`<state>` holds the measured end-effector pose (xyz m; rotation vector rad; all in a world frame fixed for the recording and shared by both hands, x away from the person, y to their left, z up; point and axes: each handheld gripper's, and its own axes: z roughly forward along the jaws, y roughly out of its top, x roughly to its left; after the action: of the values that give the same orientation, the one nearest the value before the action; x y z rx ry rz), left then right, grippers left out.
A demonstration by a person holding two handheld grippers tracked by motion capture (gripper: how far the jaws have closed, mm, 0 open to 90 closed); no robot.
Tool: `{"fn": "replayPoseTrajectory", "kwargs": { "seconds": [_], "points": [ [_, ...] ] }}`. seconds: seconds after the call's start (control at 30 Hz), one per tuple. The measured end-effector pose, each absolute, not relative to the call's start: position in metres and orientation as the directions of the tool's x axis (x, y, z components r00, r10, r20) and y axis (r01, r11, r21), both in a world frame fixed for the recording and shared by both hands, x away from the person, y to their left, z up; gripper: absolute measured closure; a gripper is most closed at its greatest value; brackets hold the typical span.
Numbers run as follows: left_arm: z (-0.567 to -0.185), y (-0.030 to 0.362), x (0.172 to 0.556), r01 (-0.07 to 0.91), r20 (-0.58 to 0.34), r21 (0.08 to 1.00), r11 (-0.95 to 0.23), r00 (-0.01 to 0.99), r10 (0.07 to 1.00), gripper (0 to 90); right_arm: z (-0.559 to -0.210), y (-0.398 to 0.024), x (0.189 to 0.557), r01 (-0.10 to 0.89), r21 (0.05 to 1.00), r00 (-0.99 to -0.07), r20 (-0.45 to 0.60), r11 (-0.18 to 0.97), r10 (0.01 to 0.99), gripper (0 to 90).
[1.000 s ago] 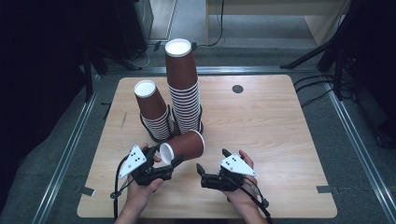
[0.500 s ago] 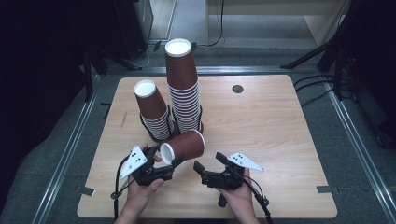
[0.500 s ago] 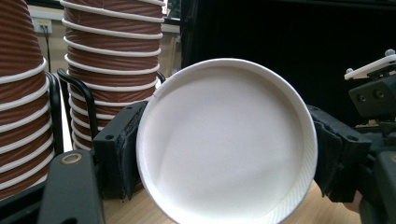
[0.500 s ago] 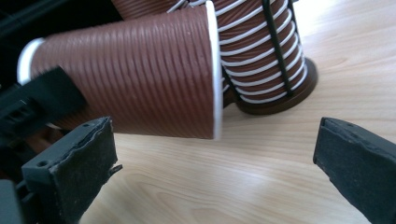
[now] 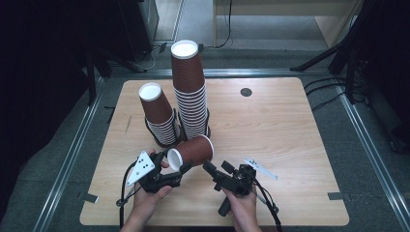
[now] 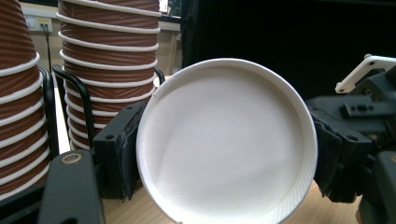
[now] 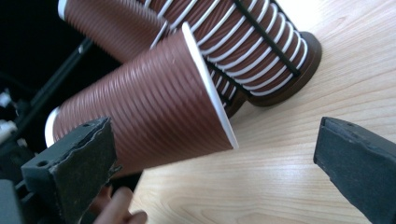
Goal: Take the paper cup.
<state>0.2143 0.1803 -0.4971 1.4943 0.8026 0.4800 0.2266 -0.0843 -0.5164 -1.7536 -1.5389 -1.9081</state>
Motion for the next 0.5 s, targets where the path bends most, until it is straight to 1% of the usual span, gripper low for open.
{"fn": "replayPoseTrajectory", "kwargs": {
  "seconds": [0.03,0.2,0.33,0.5],
  "points": [
    [-0.498,0.18,0.214,0.194,-0.172,0.979,0.054,0.665,0.726,23.0,-0.515,-0.085,0.227,0.681,0.535,-0.288,0.824,-0.501,0.488,0.0],
    [-0.499,0.178,0.215,0.193,-0.17,0.98,0.052,0.664,0.728,23.0,-0.511,-0.079,0.225,0.683,0.477,-0.238,0.861,-0.553,0.449,0.0],
    [-0.498,0.177,0.215,0.187,-0.171,0.981,0.061,0.661,0.731,23.0,-0.511,-0.073,0.223,0.686,0.407,-0.168,0.895,-0.603,0.412,0.0],
    [-0.498,0.176,0.214,0.177,-0.16,0.983,0.055,0.659,0.735,23.0,-0.515,-0.067,0.222,0.703,0.287,-0.093,0.944,-0.651,0.316,0.0]
  ]
}}
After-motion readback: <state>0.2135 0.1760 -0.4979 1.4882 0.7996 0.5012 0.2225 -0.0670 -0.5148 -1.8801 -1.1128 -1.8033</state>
